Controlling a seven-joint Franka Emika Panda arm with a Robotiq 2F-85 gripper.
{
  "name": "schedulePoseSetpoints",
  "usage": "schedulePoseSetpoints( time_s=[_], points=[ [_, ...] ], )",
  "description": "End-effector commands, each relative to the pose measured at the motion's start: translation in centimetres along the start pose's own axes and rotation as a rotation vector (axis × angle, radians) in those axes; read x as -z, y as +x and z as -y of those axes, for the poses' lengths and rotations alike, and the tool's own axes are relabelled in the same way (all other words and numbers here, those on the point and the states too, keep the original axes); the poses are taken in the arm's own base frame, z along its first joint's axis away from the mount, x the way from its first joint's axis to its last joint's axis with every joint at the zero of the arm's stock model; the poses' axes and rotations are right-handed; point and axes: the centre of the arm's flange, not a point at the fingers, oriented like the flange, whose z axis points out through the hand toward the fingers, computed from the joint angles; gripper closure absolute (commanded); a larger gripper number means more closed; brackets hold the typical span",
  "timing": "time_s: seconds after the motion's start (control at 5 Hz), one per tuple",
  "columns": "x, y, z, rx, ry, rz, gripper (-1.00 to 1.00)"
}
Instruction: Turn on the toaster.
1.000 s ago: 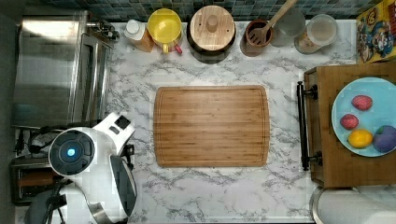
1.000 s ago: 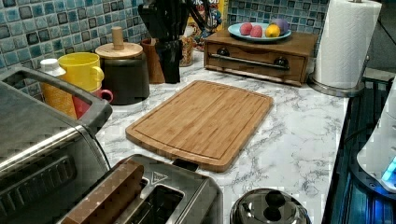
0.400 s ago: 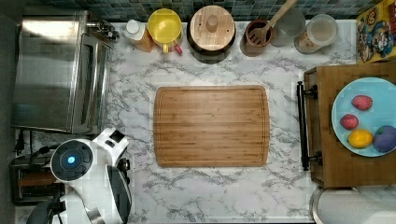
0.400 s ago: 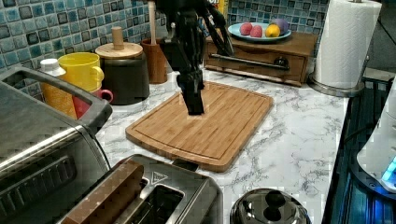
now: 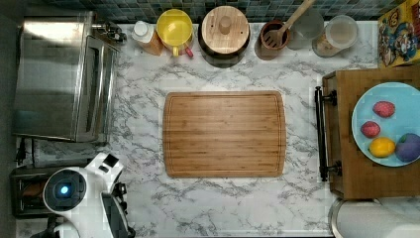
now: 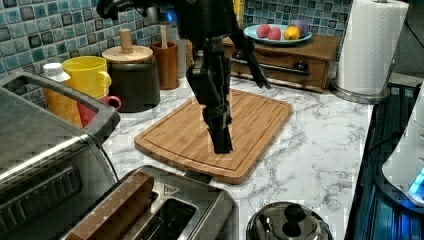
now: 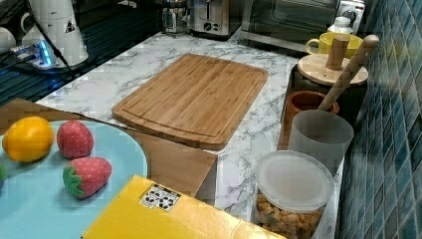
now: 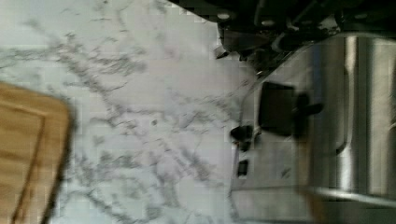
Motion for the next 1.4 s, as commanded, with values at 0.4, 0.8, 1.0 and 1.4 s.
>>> schedulePoseSetpoints(
  time_s=[0.4, 0.8, 1.0, 1.4],
  points=[
    [3.0, 2.0, 2.7, -0.06, 0.045, -0.159, 1.0],
    [2.1, 2.7, 3.6, -0.043, 0.052, -0.125, 1.0],
    [0.0, 2.9, 4.9, -0.001, 0.02, -0.053, 1.0],
    [-5.9, 3.4, 3.4, -0.051, -0.032, -0.034, 1.0]
  ],
)
